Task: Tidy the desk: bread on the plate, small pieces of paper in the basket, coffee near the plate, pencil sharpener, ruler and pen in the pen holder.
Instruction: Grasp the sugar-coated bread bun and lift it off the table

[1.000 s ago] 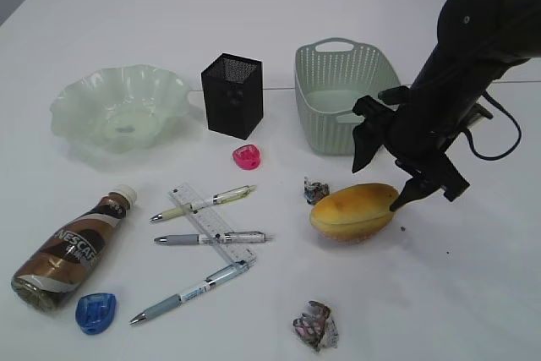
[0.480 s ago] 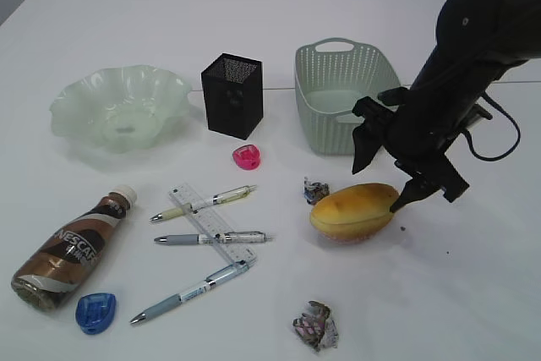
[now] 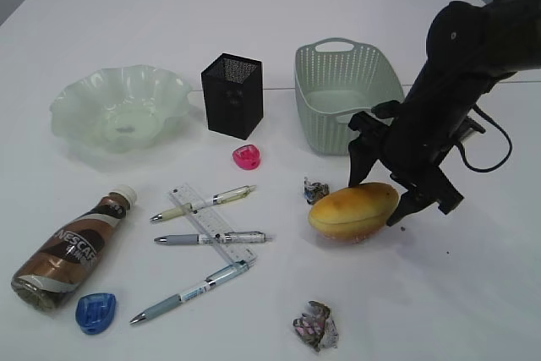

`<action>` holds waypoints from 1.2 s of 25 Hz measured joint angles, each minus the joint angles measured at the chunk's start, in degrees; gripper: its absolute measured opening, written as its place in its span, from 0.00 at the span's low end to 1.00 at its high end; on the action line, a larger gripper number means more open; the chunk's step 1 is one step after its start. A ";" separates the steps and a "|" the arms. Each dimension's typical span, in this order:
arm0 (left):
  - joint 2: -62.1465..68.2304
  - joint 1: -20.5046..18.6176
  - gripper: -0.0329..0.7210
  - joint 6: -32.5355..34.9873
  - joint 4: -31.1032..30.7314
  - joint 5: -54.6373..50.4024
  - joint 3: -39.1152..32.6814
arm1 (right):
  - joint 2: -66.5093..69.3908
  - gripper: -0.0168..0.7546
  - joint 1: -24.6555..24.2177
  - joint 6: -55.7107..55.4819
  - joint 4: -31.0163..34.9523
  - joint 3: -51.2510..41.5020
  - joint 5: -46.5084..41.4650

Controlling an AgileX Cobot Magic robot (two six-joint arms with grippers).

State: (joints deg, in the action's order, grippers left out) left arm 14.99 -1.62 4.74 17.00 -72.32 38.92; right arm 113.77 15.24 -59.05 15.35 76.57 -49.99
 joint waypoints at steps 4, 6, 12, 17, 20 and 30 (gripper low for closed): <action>0.00 0.00 0.58 0.00 0.00 0.00 0.00 | 0.76 0.73 0.00 0.00 0.38 0.25 0.83; 0.00 0.00 0.58 0.00 0.00 0.00 0.00 | 1.11 0.73 0.00 0.00 0.45 0.47 1.43; 0.00 0.00 0.58 0.00 0.08 0.00 0.00 | 1.22 0.73 0.00 0.00 0.45 0.47 2.50; 0.00 0.00 0.58 0.00 0.08 0.00 0.00 | 2.60 0.73 0.20 0.00 0.74 0.78 3.76; 0.00 0.00 0.58 0.00 0.14 0.00 0.00 | 3.14 0.73 0.25 0.42 1.49 0.93 4.34; 0.00 0.00 0.58 0.00 0.35 0.00 0.00 | 3.37 0.40 0.25 1.39 1.62 0.93 4.34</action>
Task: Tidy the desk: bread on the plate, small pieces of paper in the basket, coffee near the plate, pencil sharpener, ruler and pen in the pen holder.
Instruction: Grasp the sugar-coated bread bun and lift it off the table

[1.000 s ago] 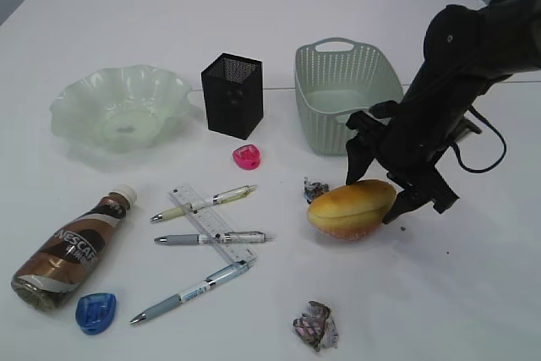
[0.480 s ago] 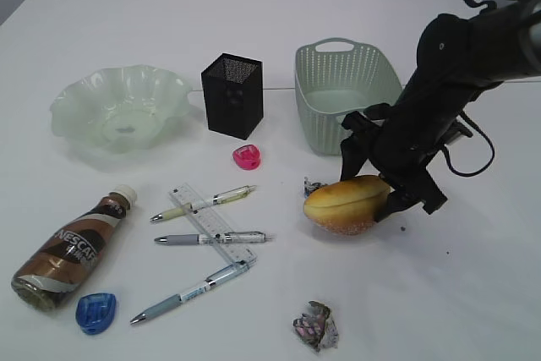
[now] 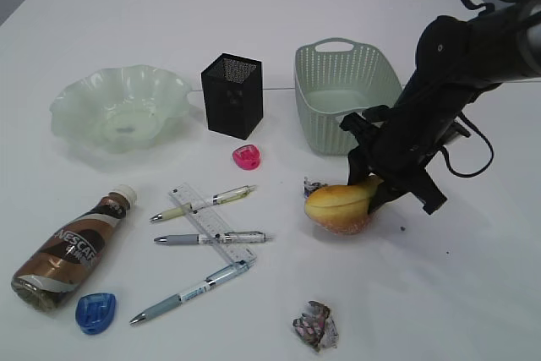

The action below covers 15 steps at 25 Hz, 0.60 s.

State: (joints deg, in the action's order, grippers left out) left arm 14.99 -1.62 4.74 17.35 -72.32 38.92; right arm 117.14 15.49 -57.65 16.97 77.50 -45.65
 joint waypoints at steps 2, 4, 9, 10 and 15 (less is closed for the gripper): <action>0.00 0.00 0.58 0.00 0.00 0.00 0.00 | 0.00 0.34 0.00 1.17 0.00 0.00 0.00; 0.00 0.00 0.58 0.00 0.05 0.00 0.00 | 0.00 0.32 0.00 3.29 0.21 0.00 0.00; 0.00 0.00 0.58 0.00 0.13 0.00 0.00 | 0.00 0.31 0.00 8.96 1.42 0.00 0.00; 0.00 0.00 0.58 0.00 0.13 0.00 0.00 | 0.00 0.31 0.00 10.43 1.67 0.00 0.00; 0.00 0.00 0.58 0.00 0.13 0.00 0.00 | 0.22 0.31 0.00 19.11 3.60 1.44 -3.70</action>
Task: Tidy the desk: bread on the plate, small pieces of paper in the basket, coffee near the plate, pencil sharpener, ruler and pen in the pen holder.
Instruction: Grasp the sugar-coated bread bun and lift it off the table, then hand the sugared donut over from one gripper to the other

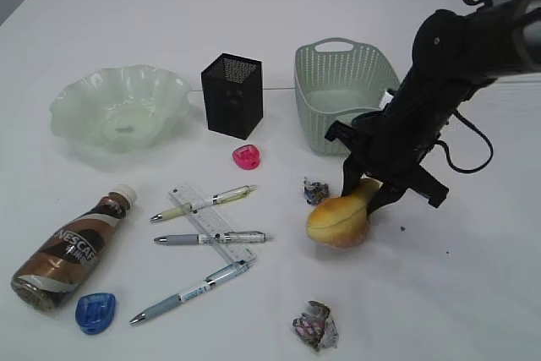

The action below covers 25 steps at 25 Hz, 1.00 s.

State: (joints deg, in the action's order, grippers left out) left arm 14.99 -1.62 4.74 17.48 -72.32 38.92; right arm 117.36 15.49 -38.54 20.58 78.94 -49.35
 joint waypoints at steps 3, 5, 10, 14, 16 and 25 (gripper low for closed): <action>0.00 0.00 0.58 0.00 0.00 0.00 0.00 | 0.55 0.31 0.23 4.65 0.41 3.08 -3.74; 0.00 0.00 0.58 0.00 0.05 0.00 0.00 | 0.55 0.31 0.36 7.11 0.53 6.53 -5.90; 0.00 0.00 0.58 0.00 1.83 0.00 0.00 | 0.55 0.31 0.72 11.70 -0.46 14.27 -12.65; 0.00 0.00 0.58 0.00 3.29 0.00 0.00 | 0.55 0.31 1.90 15.80 -2.44 18.87 -17.36; 0.00 0.00 0.58 0.00 4.06 0.00 0.00 | 0.43 0.30 2.69 19.45 -2.69 20.43 -18.15; 5.44 0.00 0.58 0.00 7.74 0.00 0.00 | -5.83 0.30 4.18 36.11 2.32 21.47 -17.80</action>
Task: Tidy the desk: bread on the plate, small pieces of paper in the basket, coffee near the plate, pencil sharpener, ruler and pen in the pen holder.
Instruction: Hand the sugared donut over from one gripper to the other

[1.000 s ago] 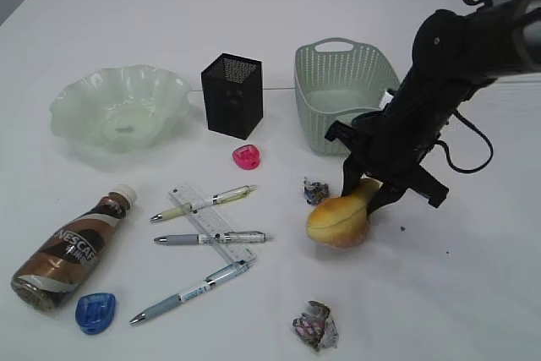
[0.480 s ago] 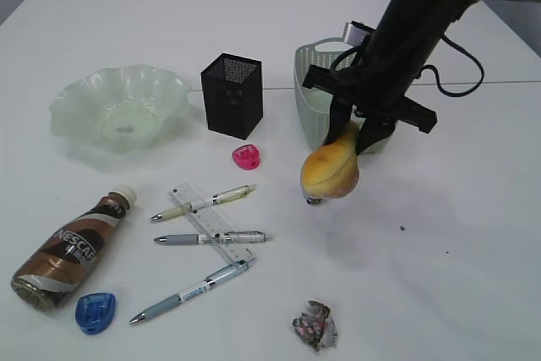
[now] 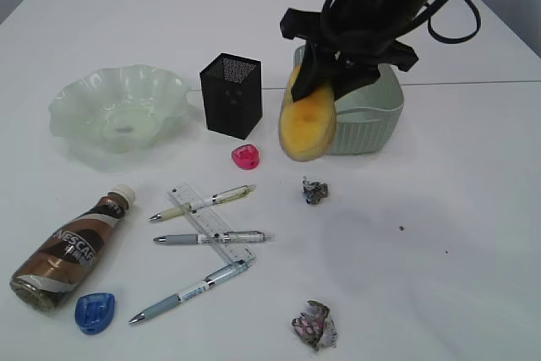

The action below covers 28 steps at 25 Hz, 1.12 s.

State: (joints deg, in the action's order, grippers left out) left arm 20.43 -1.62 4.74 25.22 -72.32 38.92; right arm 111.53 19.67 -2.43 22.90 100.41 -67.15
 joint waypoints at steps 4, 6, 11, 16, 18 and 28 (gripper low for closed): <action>4.96 0.00 0.58 0.00 2.18 0.00 0.00 | -2.12 0.30 0.00 10.52 8.61 0.00 0.48; 8.18 0.00 0.58 0.00 3.74 0.11 0.00 | -2.89 0.30 0.00 16.48 13.87 0.00 0.48; 17.30 0.00 0.58 2.38 10.08 2.24 0.00 | -3.97 0.30 0.00 28.13 22.69 0.00 -1.30; 27.02 0.00 0.61 12.52 19.64 5.42 0.16 | -4.57 0.30 0.00 35.43 26.97 0.09 -2.66; 30.53 0.00 0.65 17.69 24.40 6.98 0.91 | -4.81 0.30 0.00 37.26 28.76 0.09 -2.66; 48.26 0.00 0.74 37.85 50.22 5.03 6.59 | -4.94 0.30 0.00 41.33 33.55 0.09 -2.66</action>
State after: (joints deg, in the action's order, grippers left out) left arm 68.69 -1.62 42.59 75.44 -67.29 45.51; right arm 106.59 19.67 38.90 56.44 100.49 -69.81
